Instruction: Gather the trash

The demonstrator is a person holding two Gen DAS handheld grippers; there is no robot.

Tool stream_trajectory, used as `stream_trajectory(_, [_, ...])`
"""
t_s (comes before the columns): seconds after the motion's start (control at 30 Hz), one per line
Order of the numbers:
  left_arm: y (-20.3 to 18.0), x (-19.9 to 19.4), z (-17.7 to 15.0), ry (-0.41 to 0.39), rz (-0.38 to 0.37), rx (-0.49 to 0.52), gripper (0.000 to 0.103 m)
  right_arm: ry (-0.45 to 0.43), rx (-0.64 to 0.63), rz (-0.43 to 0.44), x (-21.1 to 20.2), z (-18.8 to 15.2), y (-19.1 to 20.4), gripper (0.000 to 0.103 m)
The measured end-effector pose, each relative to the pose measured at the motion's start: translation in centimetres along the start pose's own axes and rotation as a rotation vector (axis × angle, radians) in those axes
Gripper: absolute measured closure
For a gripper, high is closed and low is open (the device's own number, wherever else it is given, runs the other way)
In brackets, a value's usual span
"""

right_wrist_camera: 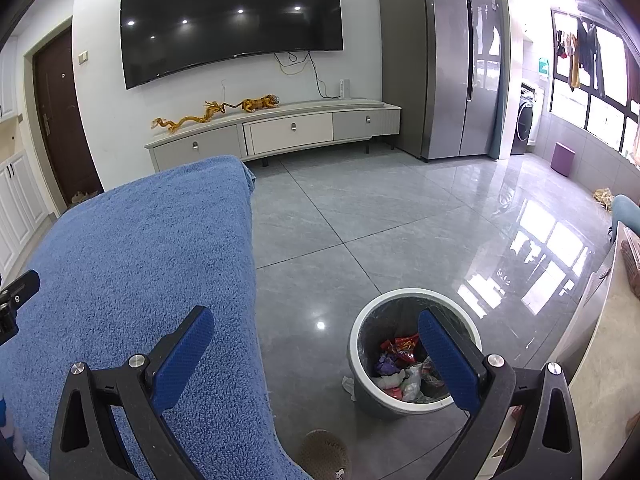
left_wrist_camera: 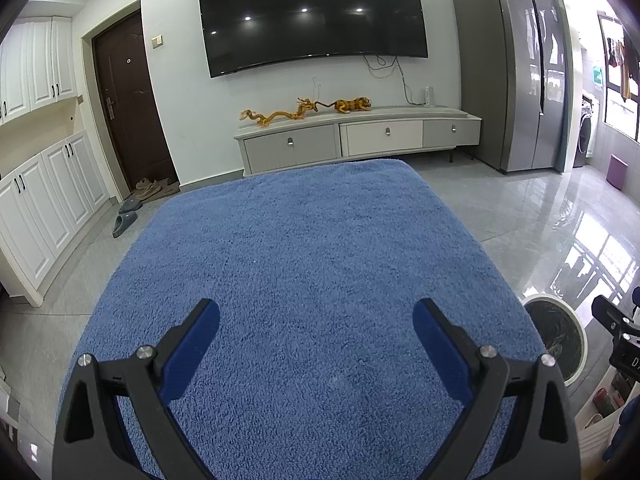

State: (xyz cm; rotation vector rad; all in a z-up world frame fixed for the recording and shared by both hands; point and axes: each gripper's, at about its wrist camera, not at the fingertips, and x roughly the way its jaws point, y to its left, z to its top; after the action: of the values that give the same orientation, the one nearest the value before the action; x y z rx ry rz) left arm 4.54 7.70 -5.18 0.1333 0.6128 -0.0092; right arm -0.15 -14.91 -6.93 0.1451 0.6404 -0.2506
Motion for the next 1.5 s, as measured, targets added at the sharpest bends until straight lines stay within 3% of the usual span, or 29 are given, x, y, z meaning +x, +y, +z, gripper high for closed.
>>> stream_trajectory(1.5, [2.2,-0.9,0.3,-0.023,-0.026,-0.035,0.005,-0.036,-0.018,-0.037,-0.8,0.2,0.1,0.0])
